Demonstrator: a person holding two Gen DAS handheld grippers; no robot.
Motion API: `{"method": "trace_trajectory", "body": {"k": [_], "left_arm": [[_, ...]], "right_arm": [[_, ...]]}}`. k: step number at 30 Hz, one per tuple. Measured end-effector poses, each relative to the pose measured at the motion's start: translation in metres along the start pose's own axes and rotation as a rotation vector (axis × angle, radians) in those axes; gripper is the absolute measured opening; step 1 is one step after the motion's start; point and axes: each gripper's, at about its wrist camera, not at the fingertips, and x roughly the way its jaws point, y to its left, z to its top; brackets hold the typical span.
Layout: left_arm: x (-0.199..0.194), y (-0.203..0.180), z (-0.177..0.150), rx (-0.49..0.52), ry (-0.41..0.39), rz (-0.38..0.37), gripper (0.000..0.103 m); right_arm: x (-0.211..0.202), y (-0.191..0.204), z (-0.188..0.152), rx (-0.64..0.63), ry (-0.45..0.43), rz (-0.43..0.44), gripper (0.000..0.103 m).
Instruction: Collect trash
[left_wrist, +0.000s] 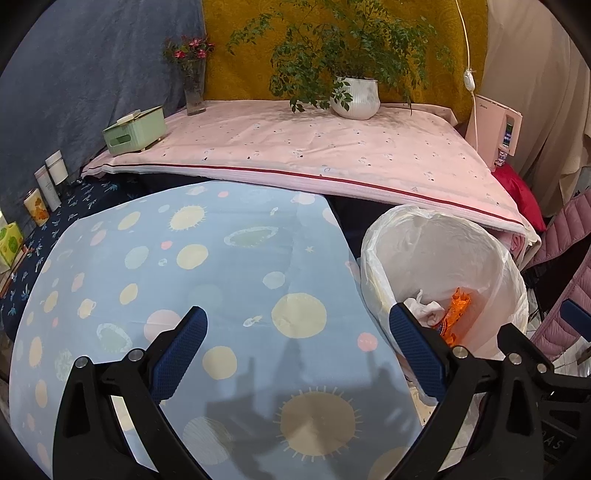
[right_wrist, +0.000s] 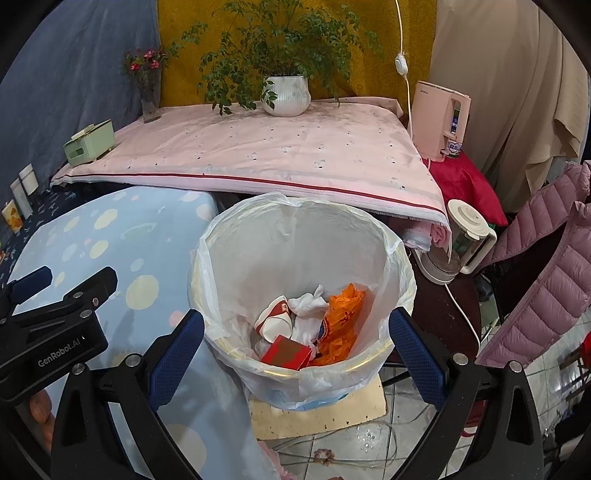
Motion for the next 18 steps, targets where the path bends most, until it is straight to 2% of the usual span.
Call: {"method": "trace_trajectory", "body": {"k": [18], "left_arm": [[-0.0010, -0.0072, -0.0070, 0.026, 0.005, 0.000, 0.094]], "right_arm": [[0.0015, -0.0059, -0.0028, 0.008, 0.006, -0.002, 0.097]]}}
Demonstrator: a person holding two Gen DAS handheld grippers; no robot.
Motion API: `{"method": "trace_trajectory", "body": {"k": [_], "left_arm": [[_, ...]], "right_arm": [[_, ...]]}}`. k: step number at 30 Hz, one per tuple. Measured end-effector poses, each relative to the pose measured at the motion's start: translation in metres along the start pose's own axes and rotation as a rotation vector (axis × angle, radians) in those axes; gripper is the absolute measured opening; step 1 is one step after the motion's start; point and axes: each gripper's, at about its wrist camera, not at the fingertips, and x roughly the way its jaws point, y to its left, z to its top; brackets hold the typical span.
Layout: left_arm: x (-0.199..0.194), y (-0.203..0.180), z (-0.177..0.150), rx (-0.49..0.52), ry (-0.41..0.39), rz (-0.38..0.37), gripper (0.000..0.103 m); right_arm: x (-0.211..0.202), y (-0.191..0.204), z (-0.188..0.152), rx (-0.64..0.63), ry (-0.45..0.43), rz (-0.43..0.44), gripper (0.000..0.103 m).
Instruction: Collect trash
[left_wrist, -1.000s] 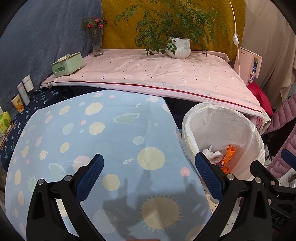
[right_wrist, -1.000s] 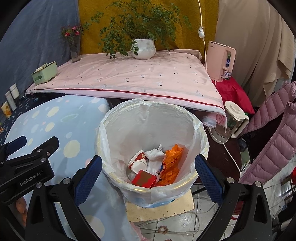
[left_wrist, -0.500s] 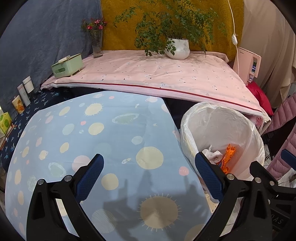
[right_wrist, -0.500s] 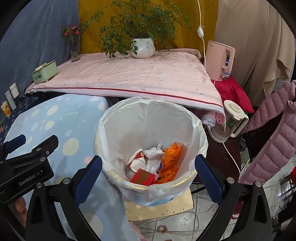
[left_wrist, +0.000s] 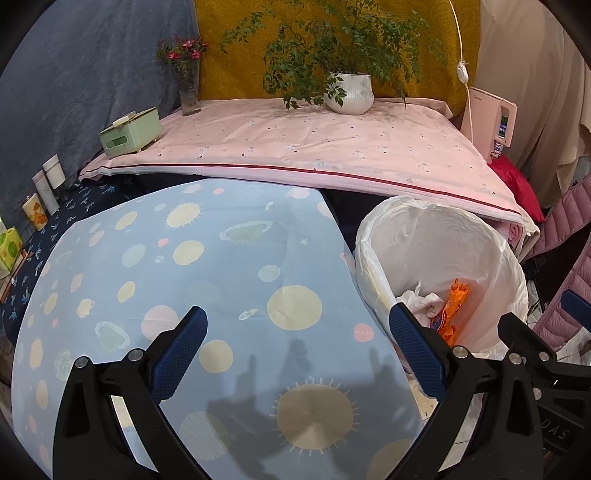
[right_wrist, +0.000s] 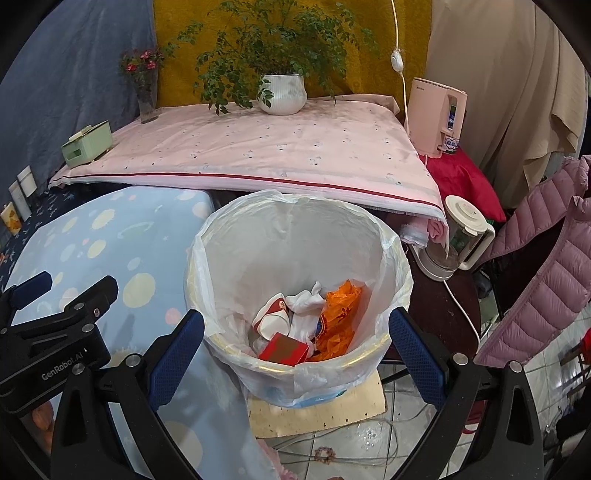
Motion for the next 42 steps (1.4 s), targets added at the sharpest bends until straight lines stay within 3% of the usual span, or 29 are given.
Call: {"method": "trace_trajectory", "body": {"k": [42], "left_arm": [[0.0062, 0.0002, -0.0062, 0.022, 0.022, -0.011, 0.095]], "right_arm": [[0.0007, 0.0011, -0.0036, 0.003, 0.006, 0.000, 0.097]]}}
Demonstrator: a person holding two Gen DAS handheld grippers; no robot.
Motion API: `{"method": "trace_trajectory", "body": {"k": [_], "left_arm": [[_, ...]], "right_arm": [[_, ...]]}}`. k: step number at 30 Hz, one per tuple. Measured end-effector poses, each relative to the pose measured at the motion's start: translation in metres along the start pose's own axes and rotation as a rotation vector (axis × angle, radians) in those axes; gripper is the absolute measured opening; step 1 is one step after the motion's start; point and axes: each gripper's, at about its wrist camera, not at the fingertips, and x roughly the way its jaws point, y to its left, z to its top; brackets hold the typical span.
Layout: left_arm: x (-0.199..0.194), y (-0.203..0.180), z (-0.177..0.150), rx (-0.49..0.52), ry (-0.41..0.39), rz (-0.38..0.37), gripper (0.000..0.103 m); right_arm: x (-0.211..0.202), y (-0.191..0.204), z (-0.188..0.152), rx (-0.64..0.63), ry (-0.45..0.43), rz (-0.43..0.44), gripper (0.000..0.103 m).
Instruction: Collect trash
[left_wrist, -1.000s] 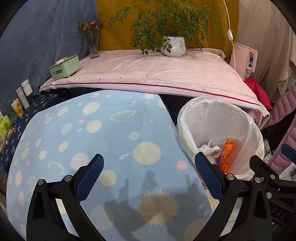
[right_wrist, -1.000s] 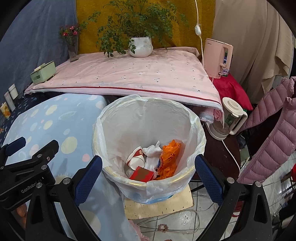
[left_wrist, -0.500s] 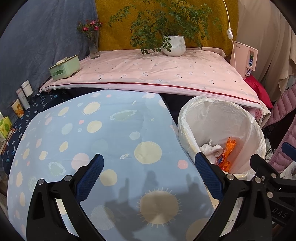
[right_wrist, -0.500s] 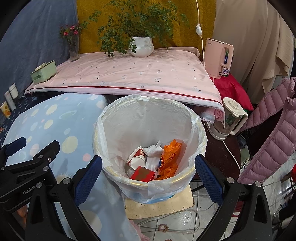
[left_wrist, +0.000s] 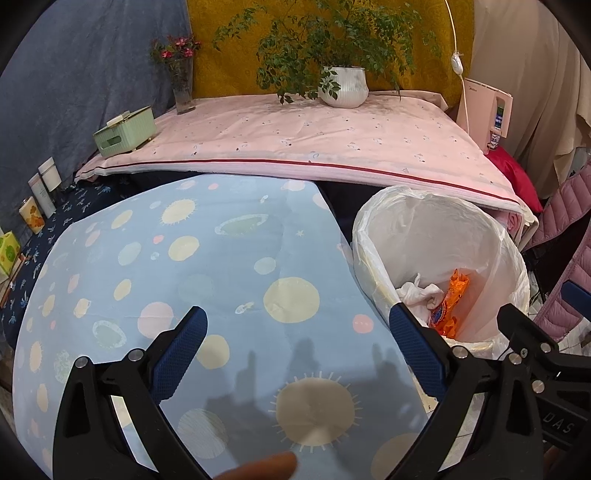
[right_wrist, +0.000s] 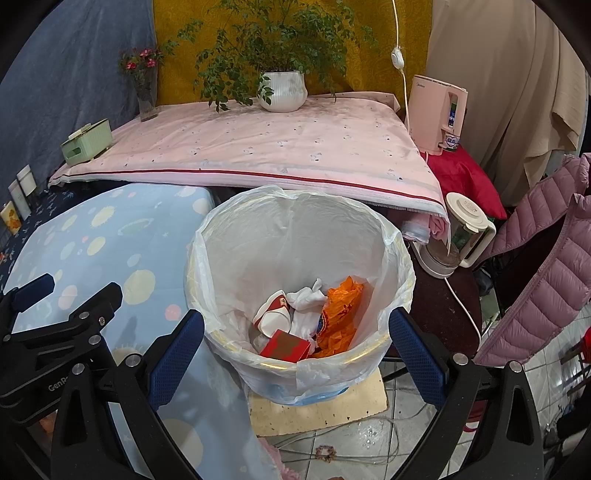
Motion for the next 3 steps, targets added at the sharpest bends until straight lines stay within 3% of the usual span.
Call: {"method": "trace_trajectory", "body": {"k": [3], "left_arm": [[0.0023, -0.0009, -0.0021, 0.016, 0.014, -0.005, 0.095]], "right_arm": [[0.0002, -0.0008, -0.0003, 0.001, -0.001, -0.002, 0.097]]}}
